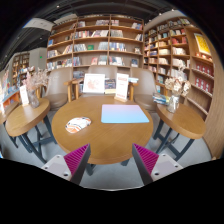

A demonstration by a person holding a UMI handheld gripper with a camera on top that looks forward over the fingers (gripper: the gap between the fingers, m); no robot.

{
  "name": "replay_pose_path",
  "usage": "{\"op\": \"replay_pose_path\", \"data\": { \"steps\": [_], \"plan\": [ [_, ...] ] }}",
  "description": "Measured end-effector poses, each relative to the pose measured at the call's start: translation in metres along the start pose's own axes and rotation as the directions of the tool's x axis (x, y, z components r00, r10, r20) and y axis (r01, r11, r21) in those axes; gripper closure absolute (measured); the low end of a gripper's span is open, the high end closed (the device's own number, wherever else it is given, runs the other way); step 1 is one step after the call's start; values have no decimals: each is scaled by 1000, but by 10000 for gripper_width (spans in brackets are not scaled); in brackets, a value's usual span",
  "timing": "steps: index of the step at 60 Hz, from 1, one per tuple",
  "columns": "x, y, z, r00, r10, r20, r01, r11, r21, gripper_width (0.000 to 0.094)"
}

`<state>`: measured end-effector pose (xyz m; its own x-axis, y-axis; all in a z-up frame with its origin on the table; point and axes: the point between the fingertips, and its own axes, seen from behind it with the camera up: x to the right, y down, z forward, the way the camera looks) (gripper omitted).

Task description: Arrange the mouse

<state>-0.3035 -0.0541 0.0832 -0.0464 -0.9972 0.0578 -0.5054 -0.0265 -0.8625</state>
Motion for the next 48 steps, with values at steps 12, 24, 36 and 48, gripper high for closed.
{"op": "replay_pose_path", "data": {
  "steps": [12, 24, 36, 48],
  "plan": [
    [-85, -6, 26, 997, -22, 80, 22, 1000, -8, 80],
    [-142, -7, 55, 994, -26, 102, 29, 999, -35, 80],
    [-174, -4, 104, 996, 0, 90, 6, 997, -75, 83],
    [-184, -8, 157, 999, 3, 52, 2, 995, -101, 84]
  ]
}}
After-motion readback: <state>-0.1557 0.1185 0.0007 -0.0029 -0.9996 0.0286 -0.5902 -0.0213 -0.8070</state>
